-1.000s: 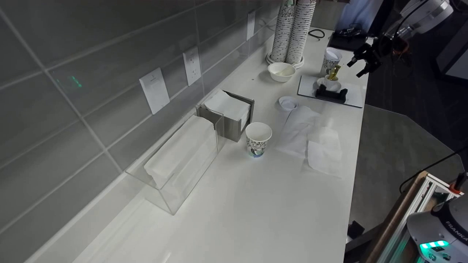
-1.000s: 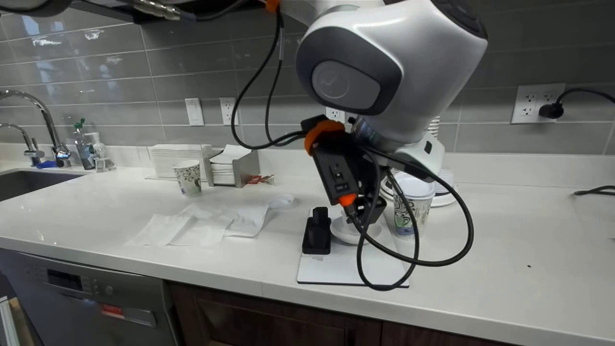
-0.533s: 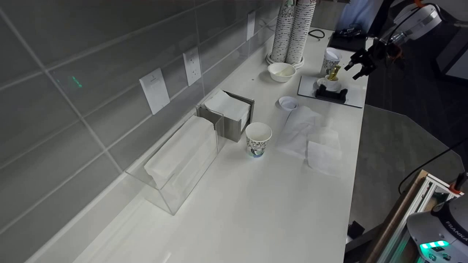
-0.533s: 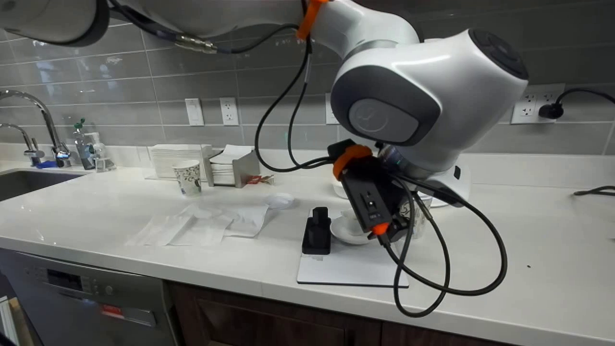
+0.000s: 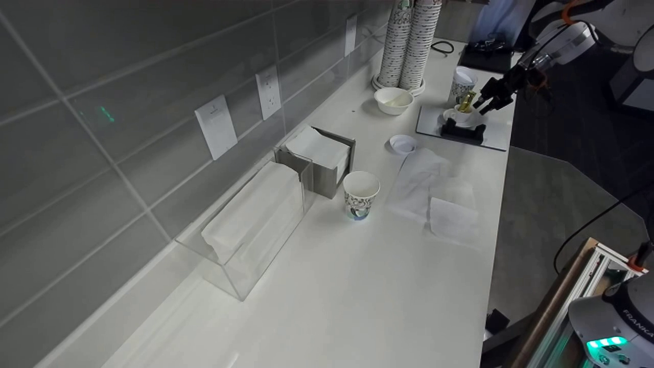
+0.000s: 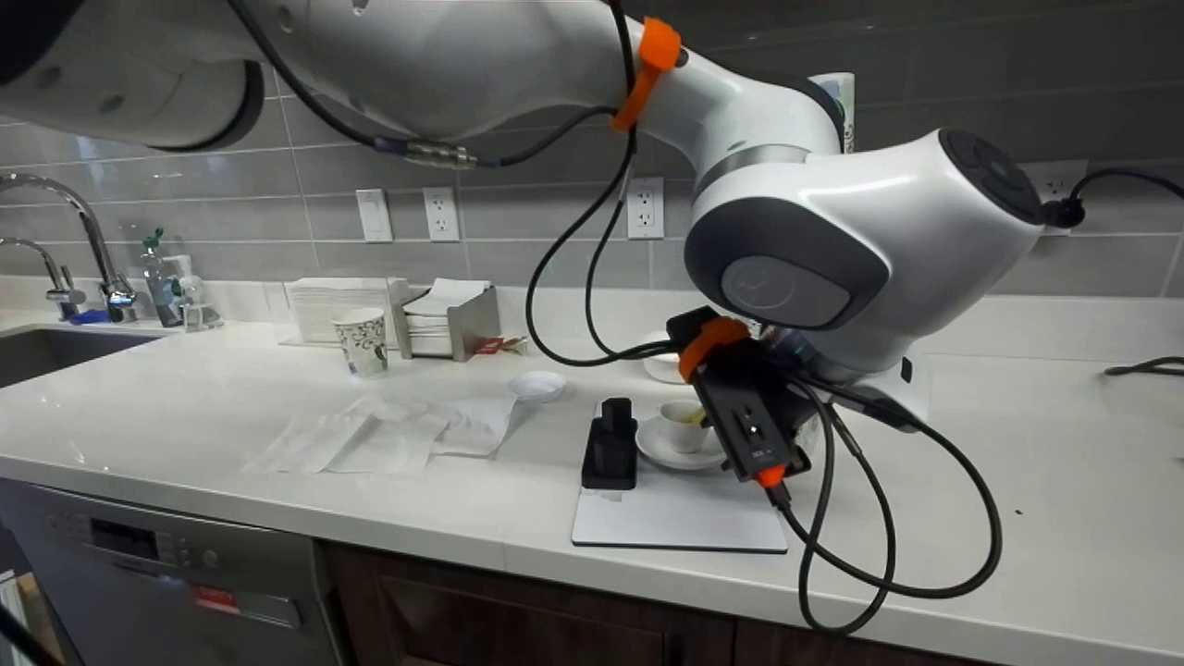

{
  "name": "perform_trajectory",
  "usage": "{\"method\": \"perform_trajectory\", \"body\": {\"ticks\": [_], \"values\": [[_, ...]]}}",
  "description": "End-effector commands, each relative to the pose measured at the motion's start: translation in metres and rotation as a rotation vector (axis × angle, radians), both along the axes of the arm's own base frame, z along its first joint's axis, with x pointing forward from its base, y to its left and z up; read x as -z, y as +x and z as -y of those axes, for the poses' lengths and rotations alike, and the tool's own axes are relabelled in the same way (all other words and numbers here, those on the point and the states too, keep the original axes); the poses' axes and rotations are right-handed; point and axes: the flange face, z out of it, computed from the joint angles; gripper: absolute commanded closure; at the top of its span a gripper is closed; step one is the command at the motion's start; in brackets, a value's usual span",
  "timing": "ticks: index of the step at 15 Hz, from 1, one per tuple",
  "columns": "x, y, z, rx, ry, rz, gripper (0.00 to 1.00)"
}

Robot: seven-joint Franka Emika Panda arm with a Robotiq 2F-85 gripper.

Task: Put the plate with the mug on it onto the paper towel

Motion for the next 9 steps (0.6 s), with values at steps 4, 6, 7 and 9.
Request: {"method": "perform_trajectory", "body": {"ticks": [4,6,7,9], "values": [[0.016,0.013,0.013,-0.027,0.005,-0.051,0.55],[0.021,0.014,0.011,-0.067,0.017,-0.058,0.58],[0.024,0.015,0.010,-0.083,0.024,-0.059,0.57],[0.026,0.016,0.008,-0.111,0.040,-0.060,0.56]]}}
